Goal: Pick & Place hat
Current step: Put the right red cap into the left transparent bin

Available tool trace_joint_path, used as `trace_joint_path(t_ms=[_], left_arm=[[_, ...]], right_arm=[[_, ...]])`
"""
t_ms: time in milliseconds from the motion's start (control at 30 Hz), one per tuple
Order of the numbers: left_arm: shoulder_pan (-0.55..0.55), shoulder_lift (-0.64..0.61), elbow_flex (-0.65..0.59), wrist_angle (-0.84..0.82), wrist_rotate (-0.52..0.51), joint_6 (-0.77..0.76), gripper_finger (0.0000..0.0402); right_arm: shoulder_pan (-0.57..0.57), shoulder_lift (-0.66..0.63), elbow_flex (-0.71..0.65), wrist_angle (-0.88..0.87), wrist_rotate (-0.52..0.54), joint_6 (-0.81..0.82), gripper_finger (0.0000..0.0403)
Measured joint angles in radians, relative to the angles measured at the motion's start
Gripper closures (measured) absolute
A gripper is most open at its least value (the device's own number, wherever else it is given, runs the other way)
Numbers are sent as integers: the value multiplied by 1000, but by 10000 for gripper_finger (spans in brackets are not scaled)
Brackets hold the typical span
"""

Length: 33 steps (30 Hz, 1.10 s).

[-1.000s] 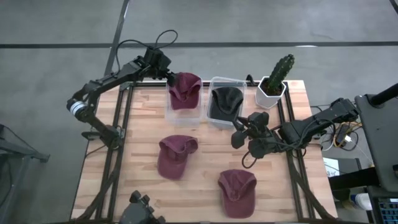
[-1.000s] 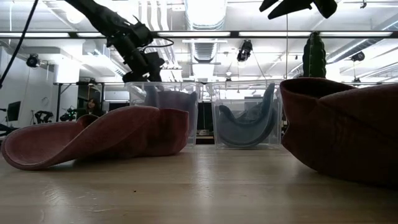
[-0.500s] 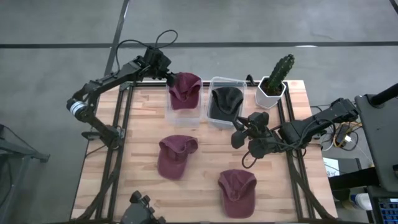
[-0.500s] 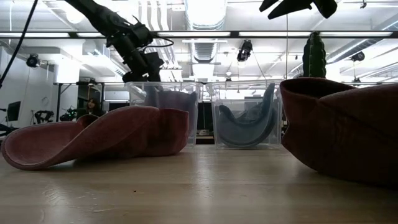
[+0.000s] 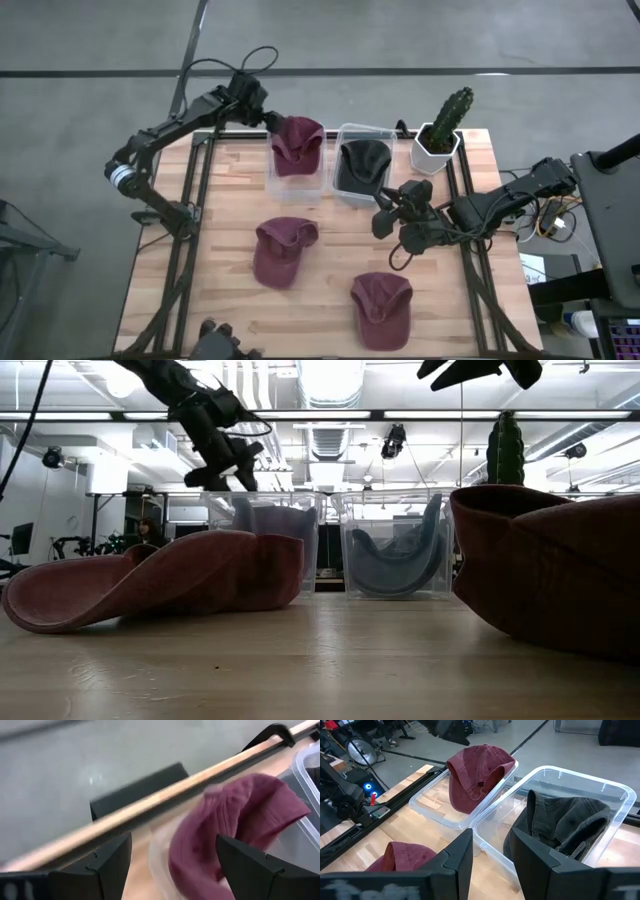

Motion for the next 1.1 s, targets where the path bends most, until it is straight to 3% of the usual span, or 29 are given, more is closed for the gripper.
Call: trace_joint_path(t_ms=[267, 467, 1100], left_arm=[[-45, -1, 8, -84, -3, -148, 122], [-85, 3, 8, -78, -107, -156, 122], [-145, 45, 7, -90, -131, -233, 122]], right_arm=[[-2, 0, 0, 0, 1, -2, 280], [-2, 0, 0, -1, 3, -9, 280], [-2, 0, 0, -1, 3, -12, 280]])
